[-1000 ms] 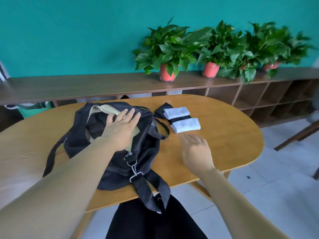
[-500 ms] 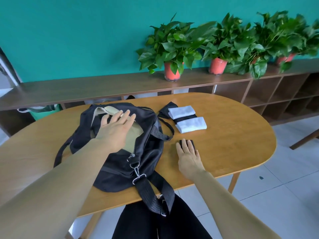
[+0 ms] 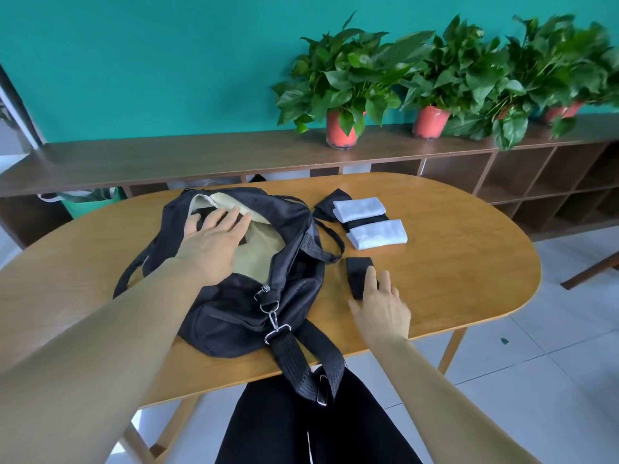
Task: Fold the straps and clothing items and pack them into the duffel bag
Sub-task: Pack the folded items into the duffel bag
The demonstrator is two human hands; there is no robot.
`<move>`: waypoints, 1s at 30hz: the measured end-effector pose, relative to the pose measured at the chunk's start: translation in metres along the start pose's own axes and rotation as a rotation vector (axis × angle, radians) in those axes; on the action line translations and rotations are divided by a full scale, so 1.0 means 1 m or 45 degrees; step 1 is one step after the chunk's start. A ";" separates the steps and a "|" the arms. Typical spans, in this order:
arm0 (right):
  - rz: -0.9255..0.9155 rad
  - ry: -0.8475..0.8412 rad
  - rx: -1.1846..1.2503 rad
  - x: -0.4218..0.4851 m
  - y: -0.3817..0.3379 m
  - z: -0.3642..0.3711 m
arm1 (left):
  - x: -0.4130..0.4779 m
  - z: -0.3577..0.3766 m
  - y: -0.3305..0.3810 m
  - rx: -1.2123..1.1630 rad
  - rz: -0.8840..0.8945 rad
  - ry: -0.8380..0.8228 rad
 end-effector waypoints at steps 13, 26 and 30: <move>0.029 0.071 -0.039 0.002 -0.009 0.001 | -0.016 0.003 -0.004 0.032 -0.009 -0.055; -0.161 0.471 -0.066 -0.017 -0.011 -0.015 | -0.016 -0.001 -0.006 0.002 -0.013 -0.031; -0.266 0.598 -0.022 -0.007 -0.040 -0.038 | -0.019 -0.003 -0.024 0.005 -0.055 -0.008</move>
Point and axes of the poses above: each hand's wrist, its own x-axis towards the middle knuckle, its own z-axis out of the palm, y = z × x, the point moved 1 cm from there along x, towards the middle knuckle, and after that the axes turned 1 degree about -x, right-handed, at the moved point
